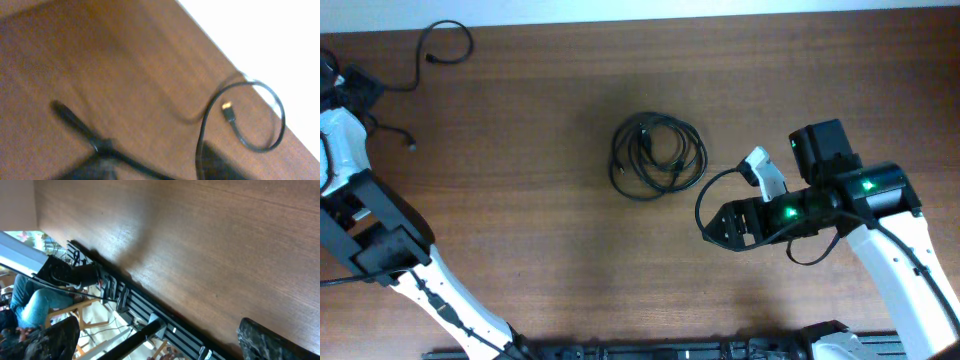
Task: Untangle cables
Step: 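Lay the pulled cable at the upper left and release it, then move the left gripper back to the remaining coil and grasp a strand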
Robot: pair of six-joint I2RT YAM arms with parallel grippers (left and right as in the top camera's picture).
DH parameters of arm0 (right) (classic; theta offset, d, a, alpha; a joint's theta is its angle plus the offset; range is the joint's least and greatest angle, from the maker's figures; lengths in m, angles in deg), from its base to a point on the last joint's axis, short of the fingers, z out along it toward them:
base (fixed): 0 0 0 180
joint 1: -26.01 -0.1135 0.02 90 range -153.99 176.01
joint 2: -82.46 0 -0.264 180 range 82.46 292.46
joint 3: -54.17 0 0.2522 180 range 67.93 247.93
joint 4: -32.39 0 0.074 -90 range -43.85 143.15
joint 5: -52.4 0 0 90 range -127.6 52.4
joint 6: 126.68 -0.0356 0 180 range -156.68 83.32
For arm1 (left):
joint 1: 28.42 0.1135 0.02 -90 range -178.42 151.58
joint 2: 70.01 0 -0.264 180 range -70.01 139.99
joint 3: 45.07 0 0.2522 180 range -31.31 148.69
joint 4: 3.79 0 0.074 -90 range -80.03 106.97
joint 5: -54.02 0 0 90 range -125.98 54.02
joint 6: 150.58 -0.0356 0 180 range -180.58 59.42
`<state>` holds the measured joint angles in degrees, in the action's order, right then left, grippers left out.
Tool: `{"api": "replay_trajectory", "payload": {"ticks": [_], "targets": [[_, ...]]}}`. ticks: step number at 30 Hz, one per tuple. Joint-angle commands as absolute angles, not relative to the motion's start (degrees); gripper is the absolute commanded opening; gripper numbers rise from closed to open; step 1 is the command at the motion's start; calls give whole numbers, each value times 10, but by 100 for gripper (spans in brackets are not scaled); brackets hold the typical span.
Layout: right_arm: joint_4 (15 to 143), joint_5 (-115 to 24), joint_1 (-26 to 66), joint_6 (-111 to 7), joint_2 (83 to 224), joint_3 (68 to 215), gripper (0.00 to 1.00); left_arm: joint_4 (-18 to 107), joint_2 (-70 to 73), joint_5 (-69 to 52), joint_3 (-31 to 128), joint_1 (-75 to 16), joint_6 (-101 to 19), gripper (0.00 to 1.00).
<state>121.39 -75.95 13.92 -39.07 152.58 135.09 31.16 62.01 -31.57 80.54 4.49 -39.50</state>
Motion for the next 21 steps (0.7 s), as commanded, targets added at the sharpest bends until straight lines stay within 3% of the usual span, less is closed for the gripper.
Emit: {"api": "replay_trajectory", "payload": {"ticks": [1,2,7,12,14,15,18,21], "targets": [[1191,-755,135,-417,1527,1347,99,260,624,-302,805,41,-392,6],[1187,-755,135,-417,1527,1347,98,228,624,-279,805,37,-392,0],[1187,-755,135,-417,1533,1347,99,33,624,-190,805,-1,-392,0],[1183,-755,135,-417,1537,1347,99,48,644,-259,805,-47,-444,2],[1183,-755,135,-423,1541,1347,99,107,659,-328,805,-49,-492,20],[1183,-755,135,-431,1544,1347,99,144,669,-377,805,-47,-514,49],[1183,-754,135,-432,1555,1347,99,223,675,-397,806,-20,-534,67],[1184,-755,135,-432,1564,1347,99,249,660,-356,807,6,-534,68]]}}
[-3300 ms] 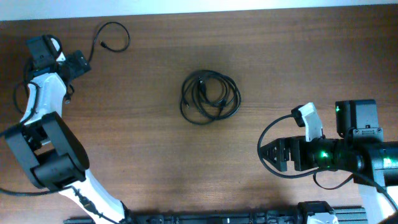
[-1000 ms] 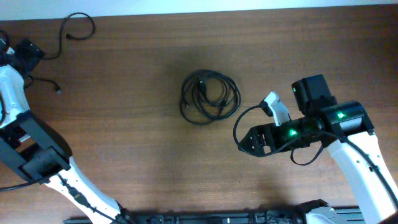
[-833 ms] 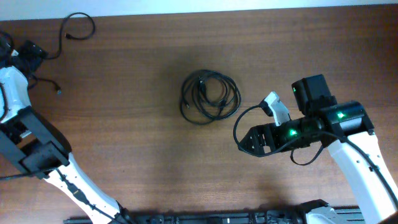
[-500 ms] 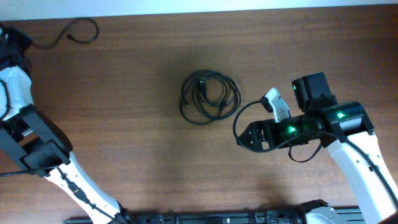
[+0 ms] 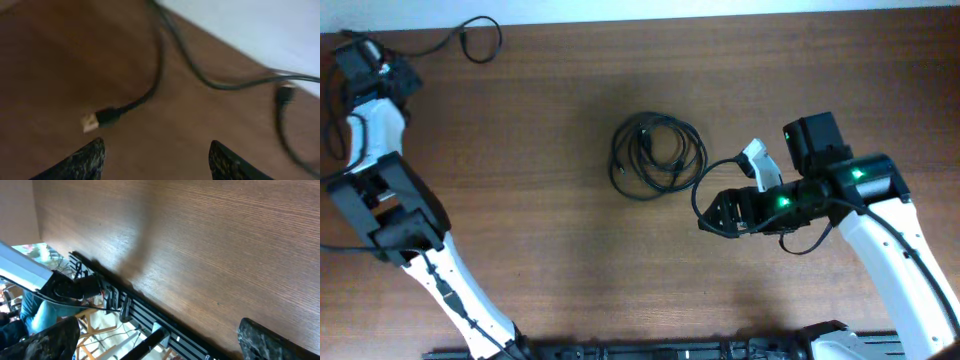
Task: Untangle cables
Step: 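Move the left gripper back to the remaining coil and grasp a strand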
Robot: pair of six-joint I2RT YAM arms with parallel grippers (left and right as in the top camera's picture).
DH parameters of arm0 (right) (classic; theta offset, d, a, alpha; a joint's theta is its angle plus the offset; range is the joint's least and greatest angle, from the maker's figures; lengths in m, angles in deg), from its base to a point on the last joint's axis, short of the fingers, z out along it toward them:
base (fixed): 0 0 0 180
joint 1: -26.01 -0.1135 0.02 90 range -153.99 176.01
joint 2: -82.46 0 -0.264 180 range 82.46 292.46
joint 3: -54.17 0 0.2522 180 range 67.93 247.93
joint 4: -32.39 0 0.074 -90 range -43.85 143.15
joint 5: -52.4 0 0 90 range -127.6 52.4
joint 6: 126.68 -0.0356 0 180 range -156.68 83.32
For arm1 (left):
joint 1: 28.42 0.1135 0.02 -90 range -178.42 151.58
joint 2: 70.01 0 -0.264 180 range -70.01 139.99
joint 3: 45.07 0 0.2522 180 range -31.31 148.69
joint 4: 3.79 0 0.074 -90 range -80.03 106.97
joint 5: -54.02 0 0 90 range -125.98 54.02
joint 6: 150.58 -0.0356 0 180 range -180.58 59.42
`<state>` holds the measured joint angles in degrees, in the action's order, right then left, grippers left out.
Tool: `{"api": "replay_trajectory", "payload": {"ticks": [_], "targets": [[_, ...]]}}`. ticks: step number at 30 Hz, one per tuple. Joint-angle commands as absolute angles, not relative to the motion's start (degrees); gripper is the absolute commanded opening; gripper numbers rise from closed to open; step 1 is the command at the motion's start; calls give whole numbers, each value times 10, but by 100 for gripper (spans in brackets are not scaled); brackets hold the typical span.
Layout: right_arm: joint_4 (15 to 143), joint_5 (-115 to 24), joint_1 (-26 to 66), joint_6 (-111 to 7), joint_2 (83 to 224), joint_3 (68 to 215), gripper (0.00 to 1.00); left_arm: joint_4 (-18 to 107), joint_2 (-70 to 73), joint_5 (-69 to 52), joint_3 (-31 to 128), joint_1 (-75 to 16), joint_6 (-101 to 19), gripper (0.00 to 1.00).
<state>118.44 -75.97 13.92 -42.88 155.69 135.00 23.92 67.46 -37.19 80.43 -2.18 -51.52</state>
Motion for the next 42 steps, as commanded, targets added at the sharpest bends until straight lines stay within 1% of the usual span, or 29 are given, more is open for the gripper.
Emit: {"api": "replay_trajectory", "payload": {"ticks": [1,2,4,5,6,7,9,10,11,12,13,15,17,19,21,23,24,26,27,30,31,33,34,37,39,40,42], "targets": [[1184,-755,135,-432,1567,1347,99,248,650,-308,807,14,-534,70],[1184,-755,135,-432,1569,1347,98,243,640,-259,807,18,-534,69],[1183,-755,135,-432,1572,1347,99,230,622,-177,807,22,-533,59],[1183,-755,135,-432,1572,1347,98,220,607,-128,807,21,-506,60],[1183,-755,135,-432,1572,1347,99,211,598,-71,807,21,-466,68],[1179,-755,135,-432,1572,1347,99,203,591,15,807,21,-424,73],[1146,-755,135,-432,1572,1347,99,210,592,142,807,12,-389,72],[1128,-755,135,-432,1574,1347,99,249,592,177,807,1,-388,71],[1118,-754,135,-432,1577,1347,99,293,592,186,807,-12,-388,75],[1112,-754,135,-432,1580,1347,99,374,592,187,807,-35,-405,95],[1108,-755,135,-432,1582,1347,98,419,593,187,807,-51,-440,99],[1102,-754,135,-432,1589,1347,99,514,593,187,807,-99,-537,99],[1100,-728,136,-432,1596,1347,98,579,593,187,807,-144,-579,99],[1095,-668,143,-439,1598,1347,98,633,593,164,807,-193,-602,99],[1098,-584,179,-506,1598,1347,99,677,593,67,807,-244,-602,99],[1098,-540,226,-516,1598,1347,98,710,593,-29,806,-291,-602,99],[1099,-522,257,-516,1598,1347,99,719,593,-57,805,-308,-602,99],[1109,-519,321,-516,1598,1347,98,740,593,-121,800,-363,-602,99],[1113,-520,338,-516,1598,1347,98,742,593,-152,796,-386,-602,99],[1148,-523,354,-520,1598,1347,99,737,596,-237,789,-440,-602,100],[1148,-523,354,-520,1598,1347,99,733,596,-245,789,-451,-602,96],[1147,-523,354,-520,1598,1347,98,726,596,-245,789,-466,-602,84],[1147,-523,354,-520,1598,1347,98,726,596,-245,789,-471,-603,84],[1147,-523,354,-520,1598,1347,98,726,596,-270,787,-476,-602,74],[1147,-523,354,-520,1598,1347,98,726,596,-295,782,-475,-602,70],[1147,-523,354,-520,1598,1347,99,724,596,-297,776,-475,-602,65],[1147,-523,354,-520,1598,1347,98,708,598,-297,765,-476,-602,61]]}}
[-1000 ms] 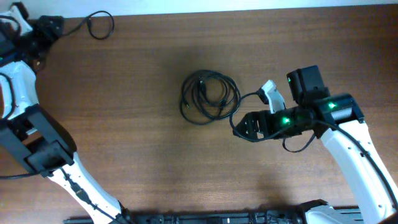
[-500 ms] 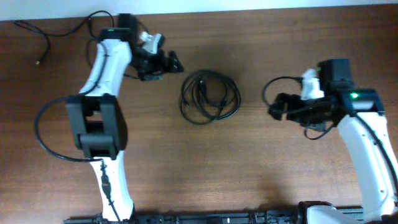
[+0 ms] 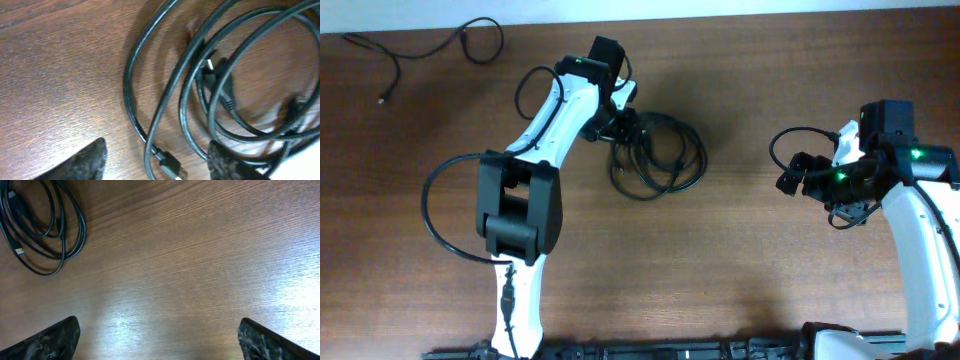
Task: Untangle cables
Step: 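Move the left gripper back to the remaining coil and grasp a strand, then lift and pull the grasped cable upward and left with the left gripper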
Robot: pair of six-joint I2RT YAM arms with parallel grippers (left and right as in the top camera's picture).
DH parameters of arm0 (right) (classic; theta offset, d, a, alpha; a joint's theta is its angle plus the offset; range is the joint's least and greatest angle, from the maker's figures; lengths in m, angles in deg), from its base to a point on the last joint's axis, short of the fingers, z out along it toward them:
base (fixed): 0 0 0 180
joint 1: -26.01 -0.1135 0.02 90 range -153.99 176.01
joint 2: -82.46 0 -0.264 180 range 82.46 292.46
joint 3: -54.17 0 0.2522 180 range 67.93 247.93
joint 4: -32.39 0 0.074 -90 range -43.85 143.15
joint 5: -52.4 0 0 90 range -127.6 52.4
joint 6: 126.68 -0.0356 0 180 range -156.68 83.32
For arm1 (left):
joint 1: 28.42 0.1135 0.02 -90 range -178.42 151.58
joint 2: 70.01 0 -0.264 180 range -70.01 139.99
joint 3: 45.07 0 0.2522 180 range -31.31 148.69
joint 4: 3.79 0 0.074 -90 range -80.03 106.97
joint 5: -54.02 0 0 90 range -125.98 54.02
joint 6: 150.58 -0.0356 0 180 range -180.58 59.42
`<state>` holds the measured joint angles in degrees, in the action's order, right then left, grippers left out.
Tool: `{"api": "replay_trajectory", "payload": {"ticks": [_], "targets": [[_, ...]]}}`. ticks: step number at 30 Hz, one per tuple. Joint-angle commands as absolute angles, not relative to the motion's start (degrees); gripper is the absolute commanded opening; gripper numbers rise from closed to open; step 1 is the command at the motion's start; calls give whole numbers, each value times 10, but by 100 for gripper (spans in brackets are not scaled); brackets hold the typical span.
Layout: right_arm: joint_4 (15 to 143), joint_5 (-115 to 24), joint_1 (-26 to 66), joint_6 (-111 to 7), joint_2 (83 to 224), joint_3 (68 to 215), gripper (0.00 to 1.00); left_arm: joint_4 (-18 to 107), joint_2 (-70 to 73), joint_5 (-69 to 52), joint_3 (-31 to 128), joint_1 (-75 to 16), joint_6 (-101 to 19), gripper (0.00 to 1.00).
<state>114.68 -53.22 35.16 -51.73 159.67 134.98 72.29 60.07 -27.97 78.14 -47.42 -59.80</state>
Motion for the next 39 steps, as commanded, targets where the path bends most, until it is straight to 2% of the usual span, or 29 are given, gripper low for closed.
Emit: {"api": "replay_trajectory", "payload": {"ticks": [1,3,5,14,17,19,20,21,23,26,29,34,36,39], "targets": [[1147,-523,354,-520,1598,1347,98,693,602,-297,758,-476,-602,61],[1147,-523,354,-520,1598,1347,98,672,604,-297,743,-475,-602,60],[1147,-523,354,-520,1598,1347,99,657,604,-297,742,-476,-602,50],[1147,-523,354,-520,1598,1347,98,612,605,-300,680,-476,-602,51],[1147,-523,354,-520,1598,1347,99,601,605,-300,679,-476,-602,47],[1147,-523,354,-520,1598,1347,98,595,605,-300,680,-476,-602,39],[1147,-523,354,-520,1598,1347,99,595,605,-300,685,-475,-602,29],[1147,-523,354,-520,1598,1347,98,597,605,-300,689,-475,-602,25],[1147,-523,354,-520,1598,1347,98,605,605,-300,699,-476,-602,9],[1147,-523,354,-520,1598,1347,98,611,605,-298,700,-475,-602,0],[1147,-523,354,-520,1598,1347,99,640,605,-298,731,-475,-602,0],[1147,-523,354,-520,1598,1347,98,750,605,-294,885,-475,-602,0],[1147,-523,354,-520,1598,1347,98,772,605,-294,925,-475,-602,7],[1147,-523,354,-520,1598,1347,98,781,605,-294,924,-475,-602,0]]}}
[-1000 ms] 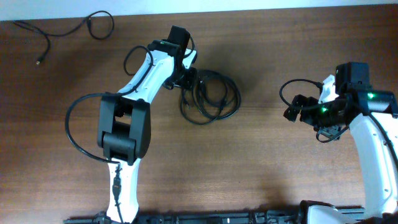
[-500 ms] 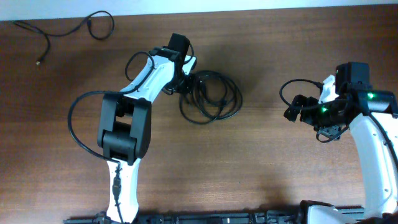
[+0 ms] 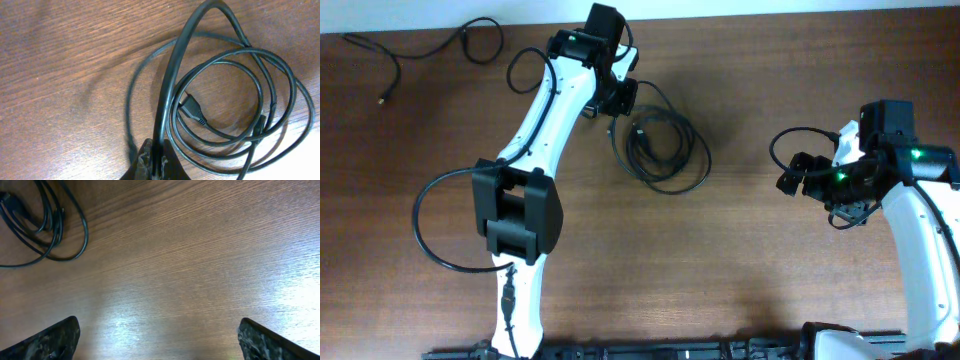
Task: Untangle cables
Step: 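Lift and pull the grasped cable upward and left with the left gripper, then drag the cable to the left side and release it there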
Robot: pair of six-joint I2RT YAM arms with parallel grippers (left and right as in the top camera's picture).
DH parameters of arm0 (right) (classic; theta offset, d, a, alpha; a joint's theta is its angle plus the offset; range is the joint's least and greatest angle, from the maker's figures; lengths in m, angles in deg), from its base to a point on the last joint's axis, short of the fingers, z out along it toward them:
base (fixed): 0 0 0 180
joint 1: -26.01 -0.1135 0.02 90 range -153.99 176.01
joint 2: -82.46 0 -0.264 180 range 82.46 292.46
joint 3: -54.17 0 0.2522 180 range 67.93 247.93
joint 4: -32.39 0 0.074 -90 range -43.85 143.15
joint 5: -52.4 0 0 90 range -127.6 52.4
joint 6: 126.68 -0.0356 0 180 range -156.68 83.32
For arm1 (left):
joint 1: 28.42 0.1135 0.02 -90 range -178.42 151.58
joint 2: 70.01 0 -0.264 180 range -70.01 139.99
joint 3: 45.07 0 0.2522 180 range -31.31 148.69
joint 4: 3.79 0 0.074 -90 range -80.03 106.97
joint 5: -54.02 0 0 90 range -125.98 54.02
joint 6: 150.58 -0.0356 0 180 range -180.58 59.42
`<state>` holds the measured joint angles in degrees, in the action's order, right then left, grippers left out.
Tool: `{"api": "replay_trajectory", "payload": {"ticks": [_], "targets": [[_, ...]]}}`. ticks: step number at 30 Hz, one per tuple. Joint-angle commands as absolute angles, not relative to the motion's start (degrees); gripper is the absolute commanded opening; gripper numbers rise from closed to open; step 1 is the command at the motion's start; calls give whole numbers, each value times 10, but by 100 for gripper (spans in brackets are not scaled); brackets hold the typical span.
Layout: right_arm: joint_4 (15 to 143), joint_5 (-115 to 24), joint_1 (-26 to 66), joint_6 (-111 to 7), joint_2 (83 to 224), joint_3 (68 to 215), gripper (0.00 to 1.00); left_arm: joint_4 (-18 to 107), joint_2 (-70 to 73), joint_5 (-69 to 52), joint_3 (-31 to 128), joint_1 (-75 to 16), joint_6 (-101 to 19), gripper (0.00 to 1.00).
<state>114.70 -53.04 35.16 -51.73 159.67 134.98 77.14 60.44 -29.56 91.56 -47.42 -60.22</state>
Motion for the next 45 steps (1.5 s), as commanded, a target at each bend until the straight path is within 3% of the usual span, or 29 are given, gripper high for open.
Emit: {"api": "replay_trajectory", "payload": {"ticks": [1,4,11,17,24,29,36,43,45], "targets": [[1147,-523,354,-520,1598,1347,99,781,605,-294,924,-475,-602,0],[1147,-523,354,-520,1598,1347,98,787,602,-260,939,-475,-602,0],[1147,-523,354,-520,1598,1347,98,823,570,44,1172,-467,-599,0],[1147,-523,354,-520,1598,1347,99,805,551,52,1299,-465,-554,0],[1147,-523,354,-520,1598,1347,98,590,527,52,1435,-386,-310,0],[1147,-523,354,-520,1598,1347,98,451,496,51,1461,-364,-304,0],[1147,-523,354,-520,1598,1347,98,432,476,-142,1461,-349,-308,0],[1147,-523,354,-520,1598,1347,98,630,476,-476,1458,-289,-316,0],[1147,-523,354,-520,1598,1347,98,638,476,-508,1457,-267,-315,0]]}}
